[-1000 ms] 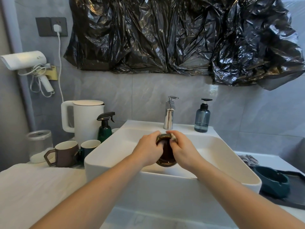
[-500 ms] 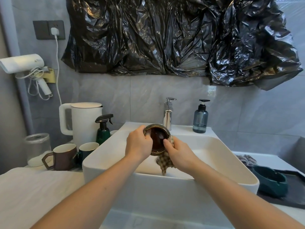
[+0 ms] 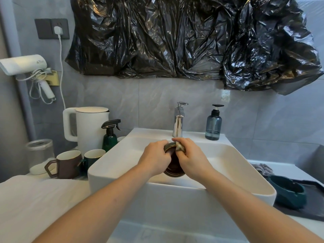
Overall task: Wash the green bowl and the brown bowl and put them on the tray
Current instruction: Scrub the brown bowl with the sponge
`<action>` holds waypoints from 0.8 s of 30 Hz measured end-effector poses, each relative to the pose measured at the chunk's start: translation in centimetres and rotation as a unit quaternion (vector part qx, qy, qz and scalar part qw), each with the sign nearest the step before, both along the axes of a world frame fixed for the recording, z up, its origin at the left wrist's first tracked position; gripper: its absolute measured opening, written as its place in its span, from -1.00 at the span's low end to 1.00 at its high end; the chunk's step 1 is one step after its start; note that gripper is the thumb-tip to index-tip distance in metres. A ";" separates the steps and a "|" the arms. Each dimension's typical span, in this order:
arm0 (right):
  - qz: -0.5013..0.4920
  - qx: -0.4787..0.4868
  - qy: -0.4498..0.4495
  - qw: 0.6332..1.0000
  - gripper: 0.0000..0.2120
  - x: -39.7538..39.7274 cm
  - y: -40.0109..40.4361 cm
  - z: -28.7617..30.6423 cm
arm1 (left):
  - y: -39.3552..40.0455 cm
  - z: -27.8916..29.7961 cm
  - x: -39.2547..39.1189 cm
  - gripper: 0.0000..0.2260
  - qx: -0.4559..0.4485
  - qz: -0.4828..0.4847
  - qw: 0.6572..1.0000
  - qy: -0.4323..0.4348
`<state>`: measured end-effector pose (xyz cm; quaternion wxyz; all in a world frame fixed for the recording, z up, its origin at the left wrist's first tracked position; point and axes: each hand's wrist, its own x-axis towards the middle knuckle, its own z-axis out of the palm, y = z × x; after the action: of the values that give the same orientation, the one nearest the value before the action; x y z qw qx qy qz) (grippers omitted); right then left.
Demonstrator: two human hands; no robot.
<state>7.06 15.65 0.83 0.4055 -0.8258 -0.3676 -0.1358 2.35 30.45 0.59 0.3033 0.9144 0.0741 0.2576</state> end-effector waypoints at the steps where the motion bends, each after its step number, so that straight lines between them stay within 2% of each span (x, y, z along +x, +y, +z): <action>1: -0.001 0.003 0.016 1.000 -0.60 0.0 0.1 0.0 | 0.0 0.1 0.0 -0.89 0.006 0.012 1.000 -0.010; 6: 0.031 0.053 0.184 0.981 -0.74 -0.1 -0.4 0.0 | 0.2 0.3 0.1 -0.87 -0.025 0.072 0.994 -0.073; 9: 0.031 0.072 0.138 0.987 -0.78 0.2 -0.3 -0.2 | 0.3 0.3 0.2 -0.84 -0.037 0.064 0.994 -0.084; 13: 0.022 0.026 0.039 0.999 -0.57 0.2 -0.2 -0.1 | -0.2 -0.1 0.2 -0.86 0.008 0.017 0.999 -0.033; 17: 0.013 0.043 0.034 0.998 -0.57 0.5 -0.2 -0.2 | -0.2 0.1 0.3 -0.84 -0.003 0.033 0.997 -0.063; 21: -0.008 0.035 0.101 0.994 -0.79 0.6 0.1 -0.4 | 0.2 0.1 0.3 -0.85 -0.022 0.047 0.995 -0.081; 24: 0.007 0.065 0.059 0.996 -0.67 0.7 -0.1 -0.4 | 0.2 0.1 0.3 -0.84 -0.007 0.026 0.997 -0.071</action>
<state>7.71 15.52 0.43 0.4801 -0.8019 -0.3388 -0.1076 2.64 30.64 0.64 0.3077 0.8894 0.0780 0.3290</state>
